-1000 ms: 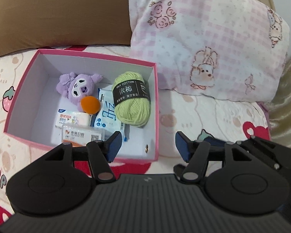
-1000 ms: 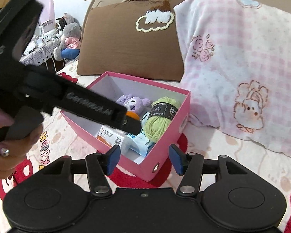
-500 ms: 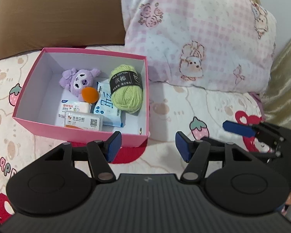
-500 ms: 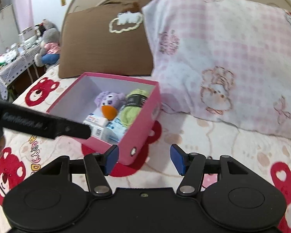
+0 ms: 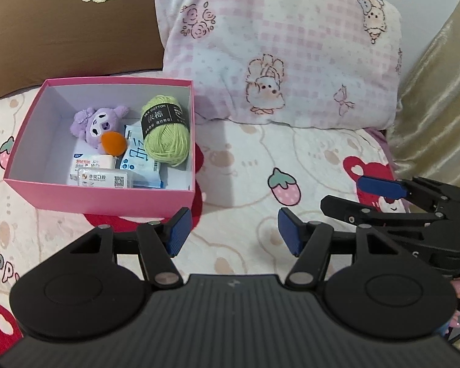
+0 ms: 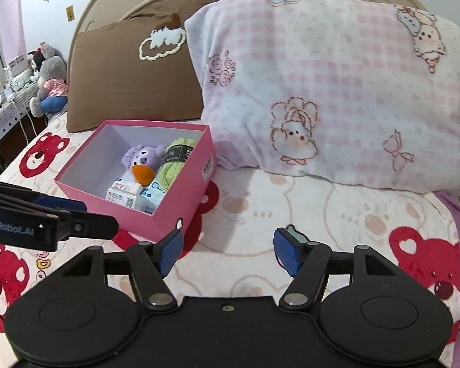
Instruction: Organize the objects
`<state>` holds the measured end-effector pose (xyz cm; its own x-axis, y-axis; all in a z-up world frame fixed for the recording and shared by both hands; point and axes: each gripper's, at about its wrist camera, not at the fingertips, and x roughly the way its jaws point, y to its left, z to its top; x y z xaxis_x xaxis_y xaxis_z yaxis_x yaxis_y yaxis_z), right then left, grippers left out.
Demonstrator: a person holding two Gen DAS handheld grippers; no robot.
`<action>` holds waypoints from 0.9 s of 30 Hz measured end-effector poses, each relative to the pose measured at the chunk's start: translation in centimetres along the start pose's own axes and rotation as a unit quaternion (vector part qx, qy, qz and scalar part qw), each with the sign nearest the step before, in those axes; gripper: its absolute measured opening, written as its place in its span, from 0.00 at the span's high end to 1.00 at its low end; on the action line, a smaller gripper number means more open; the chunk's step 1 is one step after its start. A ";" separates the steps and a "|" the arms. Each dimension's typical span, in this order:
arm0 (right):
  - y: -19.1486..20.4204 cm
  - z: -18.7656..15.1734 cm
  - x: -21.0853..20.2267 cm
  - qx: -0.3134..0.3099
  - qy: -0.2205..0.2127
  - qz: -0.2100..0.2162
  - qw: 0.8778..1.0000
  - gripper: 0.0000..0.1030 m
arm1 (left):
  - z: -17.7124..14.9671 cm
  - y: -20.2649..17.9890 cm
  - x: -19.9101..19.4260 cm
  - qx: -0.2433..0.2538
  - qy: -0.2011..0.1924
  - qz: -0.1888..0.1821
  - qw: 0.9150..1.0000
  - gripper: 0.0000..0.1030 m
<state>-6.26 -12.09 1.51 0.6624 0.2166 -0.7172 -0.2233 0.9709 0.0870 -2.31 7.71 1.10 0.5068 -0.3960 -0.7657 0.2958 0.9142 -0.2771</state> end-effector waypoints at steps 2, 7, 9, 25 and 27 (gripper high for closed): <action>-0.1 -0.3 -0.2 0.005 0.002 -0.005 1.000 0.30 | -0.3 -0.2 -0.2 -0.001 0.000 0.001 1.000 0.39; -0.4 -0.9 -0.9 0.023 0.009 -0.025 0.999 0.21 | -1.2 -0.7 -0.8 0.002 0.008 -0.015 1.000 0.39; -0.6 -1.2 -1.4 0.027 0.012 -0.030 0.999 0.20 | -1.6 -1.1 -1.3 0.005 0.006 -0.017 1.000 0.39; -1.2 -2.2 -3.9 0.057 0.030 -0.062 0.996 0.11 | -3.1 -3.2 -1.6 -0.001 0.004 0.058 0.998 0.04; -1.2 -2.3 -4.0 0.058 0.033 -0.063 0.996 0.11 | -3.2 -4.0 -1.6 0.025 0.003 0.085 0.996 0.03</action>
<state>-10.27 -14.37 2.66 0.6311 0.0893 -0.7705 -0.0547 0.9960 0.0706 -6.85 4.98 1.55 0.5474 -0.2351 -0.8032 0.2461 0.9625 -0.1140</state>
